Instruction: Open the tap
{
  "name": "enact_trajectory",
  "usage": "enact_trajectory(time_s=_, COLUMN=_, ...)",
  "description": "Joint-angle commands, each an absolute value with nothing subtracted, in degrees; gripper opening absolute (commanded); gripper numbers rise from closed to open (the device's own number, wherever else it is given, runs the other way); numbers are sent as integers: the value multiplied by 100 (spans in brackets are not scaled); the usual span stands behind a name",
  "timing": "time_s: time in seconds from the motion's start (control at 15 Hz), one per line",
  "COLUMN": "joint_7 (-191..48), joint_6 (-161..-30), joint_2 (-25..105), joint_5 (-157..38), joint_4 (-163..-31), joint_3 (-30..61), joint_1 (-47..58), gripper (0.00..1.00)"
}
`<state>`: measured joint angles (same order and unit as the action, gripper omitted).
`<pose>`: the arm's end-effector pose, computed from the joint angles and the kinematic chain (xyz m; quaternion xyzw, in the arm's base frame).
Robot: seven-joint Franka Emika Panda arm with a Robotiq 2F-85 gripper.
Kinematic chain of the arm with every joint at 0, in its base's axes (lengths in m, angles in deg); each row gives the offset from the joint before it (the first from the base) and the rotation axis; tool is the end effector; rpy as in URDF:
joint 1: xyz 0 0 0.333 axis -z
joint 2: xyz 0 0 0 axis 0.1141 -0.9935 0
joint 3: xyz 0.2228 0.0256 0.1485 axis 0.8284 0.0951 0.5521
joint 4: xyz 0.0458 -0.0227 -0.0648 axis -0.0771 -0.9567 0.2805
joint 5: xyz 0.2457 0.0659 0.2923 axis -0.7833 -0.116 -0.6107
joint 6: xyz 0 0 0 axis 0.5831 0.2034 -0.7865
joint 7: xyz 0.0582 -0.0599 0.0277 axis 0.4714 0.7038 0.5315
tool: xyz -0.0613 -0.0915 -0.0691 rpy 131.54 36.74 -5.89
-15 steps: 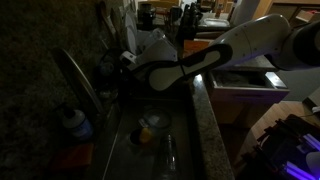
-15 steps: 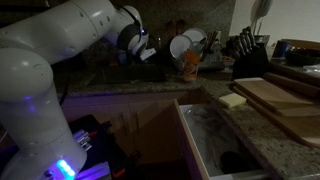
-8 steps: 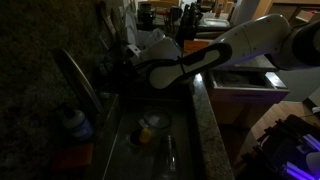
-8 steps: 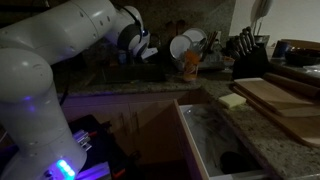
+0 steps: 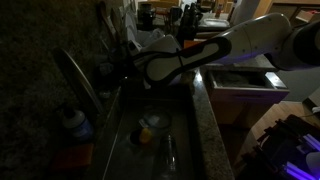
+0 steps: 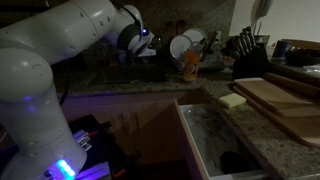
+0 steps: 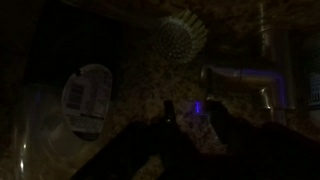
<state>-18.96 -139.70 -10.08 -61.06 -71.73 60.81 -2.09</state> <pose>0.6584 0.4271 0.2434 -0.7542 -0.4240 -0.4576 0.2049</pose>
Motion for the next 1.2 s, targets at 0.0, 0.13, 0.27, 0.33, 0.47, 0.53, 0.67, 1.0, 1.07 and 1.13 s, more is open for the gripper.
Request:
enact_trajectory(time_s=0.0, joint_7=-2022, joint_6=-13970, joint_2=-1008, joint_5=-6131, joint_4=-7159, joint_3=6041, joint_1=-232, gripper=35)
enact_trajectory(time_s=0.13, joint_7=-2125, joint_6=-13970, joint_2=-1008, joint_5=-6148, joint_4=-7145, joint_3=6008, joint_1=-252, gripper=25)
enact_trajectory(time_s=0.27, joint_7=-2131, joint_6=-13969, joint_2=-1008, joint_5=-6147, joint_4=-7139, joint_3=6003, joint_1=-253, gripper=51)
enact_trajectory(time_s=0.33, joint_7=-2131, joint_6=-13969, joint_2=-1008, joint_5=-6143, joint_4=-7139, joint_3=6003, joint_1=-253, gripper=33)
enact_trajectory(time_s=0.47, joint_7=-2131, joint_6=-13969, joint_2=-1008, joint_5=-6142, joint_4=-7139, joint_3=6003, joint_1=-254, gripper=72)
enact_trajectory(time_s=0.53, joint_7=-2481, joint_6=-13940, joint_2=-785, joint_5=-6301, joint_4=-7297, joint_3=5638, joint_1=-364, gripper=77)
enact_trajectory(time_s=0.67, joint_7=-3406, joint_6=-14078, joint_2=-181, joint_5=-5977, joint_4=-7859, joint_3=4569, joint_1=-605, gripper=92)
enact_trajectory(time_s=1.0, joint_7=-5413, joint_6=-13950, joint_2=967, joint_5=-5035, joint_4=-8852, joint_3=2399, joint_1=-1644, gripper=100)
enact_trajectory(time_s=1.07, joint_7=-5867, joint_6=-13768, joint_2=1166, joint_5=-4898, joint_4=-8982, joint_3=1977, joint_1=-1963, gripper=100)
enact_trajectory(time_s=1.13, joint_7=-5290, joint_6=-13967, joint_2=447, joint_5=-4963, joint_4=-8188, joint_3=2711, joint_1=-1509, gripper=100)
